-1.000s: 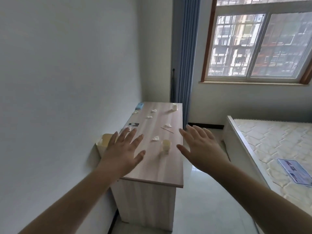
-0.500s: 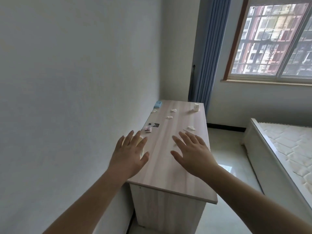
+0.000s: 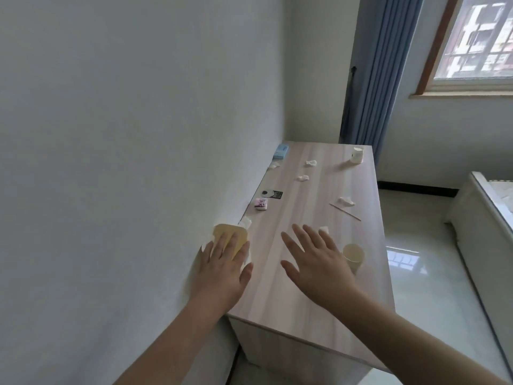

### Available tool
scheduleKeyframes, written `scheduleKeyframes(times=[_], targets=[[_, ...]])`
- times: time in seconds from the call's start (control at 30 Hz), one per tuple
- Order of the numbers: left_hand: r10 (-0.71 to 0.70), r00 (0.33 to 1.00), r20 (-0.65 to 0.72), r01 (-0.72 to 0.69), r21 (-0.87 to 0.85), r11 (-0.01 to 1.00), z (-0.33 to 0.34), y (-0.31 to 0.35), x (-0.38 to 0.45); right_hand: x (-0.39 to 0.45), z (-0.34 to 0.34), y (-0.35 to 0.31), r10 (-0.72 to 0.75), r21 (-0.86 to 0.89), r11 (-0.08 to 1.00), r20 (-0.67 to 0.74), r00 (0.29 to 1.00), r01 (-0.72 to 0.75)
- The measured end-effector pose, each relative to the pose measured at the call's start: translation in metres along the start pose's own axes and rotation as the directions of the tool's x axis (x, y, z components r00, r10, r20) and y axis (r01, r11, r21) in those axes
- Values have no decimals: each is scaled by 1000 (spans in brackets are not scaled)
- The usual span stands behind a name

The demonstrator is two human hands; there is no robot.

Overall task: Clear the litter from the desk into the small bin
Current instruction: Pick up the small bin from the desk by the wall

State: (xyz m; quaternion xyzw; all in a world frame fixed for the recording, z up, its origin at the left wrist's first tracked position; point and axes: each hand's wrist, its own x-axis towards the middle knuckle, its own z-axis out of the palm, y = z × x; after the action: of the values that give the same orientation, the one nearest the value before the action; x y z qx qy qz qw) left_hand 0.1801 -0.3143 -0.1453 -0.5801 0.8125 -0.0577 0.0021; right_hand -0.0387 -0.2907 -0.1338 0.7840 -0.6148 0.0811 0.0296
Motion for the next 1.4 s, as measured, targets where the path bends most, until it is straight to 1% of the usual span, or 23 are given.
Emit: scheduleKeyframes(times=[0.13, 0.3, 0.37, 0.47, 0.57, 0.73, 0.87, 0.93, 1.0, 1.1, 1.17, 1.23, 1.27, 1.3, 1.4], targets=[[-25, 998, 50, 24, 3, 1000, 19, -1, 22, 26, 37, 15, -40, 64, 997, 94, 995, 34], [-99, 987, 129, 97, 24, 995, 42, -13, 34, 61, 67, 12, -89, 112, 991, 144, 985, 73], [-123, 984, 129, 119, 35, 992, 51, -22, 36, 75, 75, 7, -103, 128, 988, 145, 984, 85], [-163, 980, 114, 166, -11, 986, 63, -39, 42, 96, 87, -2, -118, 152, 984, 154, 981, 95], [-176, 979, 103, 183, -69, 981, 83, -51, 49, 110, 104, -12, -103, 185, 980, 182, 978, 68], [-162, 977, 139, 183, -150, 972, 116, -70, 52, 124, 138, -37, -59, 190, 982, 283, 957, 4], [-187, 970, 157, 215, -191, 958, 141, -93, 50, 142, 160, -47, -25, 193, 980, 318, 948, -39], [-167, 972, 165, 199, -198, 960, 150, -101, 51, 148, 170, -52, 9, 203, 976, 328, 945, -79], [-130, 975, 181, 165, -196, 967, 156, -105, 54, 153, 176, -60, 76, 221, 962, 341, 937, -158], [-115, 974, 198, 153, -191, 970, 163, -108, 56, 159, 183, -73, 179, 258, 918, 407, 896, -301], [-115, 972, 203, 157, -206, 966, 167, -109, 56, 167, 186, -81, 234, 319, 847, 493, 838, -424], [-112, 973, 202, 156, -220, 963, 170, -107, 56, 175, 189, -86, 299, 396, 723, 559, 774, -566], [-112, 974, 198, 158, -235, 959, 171, -106, 56, 178, 189, -87, 320, 427, 669, 572, 755, -608], [-113, 975, 193, 161, -255, 953, 171, -105, 57, 182, 190, -88, 328, 451, 637, 575, 750, -625], [-104, 979, 176, 155, -303, 940, 169, -106, 58, 188, 191, -87, 333, 492, 585, 579, 744, -645]])
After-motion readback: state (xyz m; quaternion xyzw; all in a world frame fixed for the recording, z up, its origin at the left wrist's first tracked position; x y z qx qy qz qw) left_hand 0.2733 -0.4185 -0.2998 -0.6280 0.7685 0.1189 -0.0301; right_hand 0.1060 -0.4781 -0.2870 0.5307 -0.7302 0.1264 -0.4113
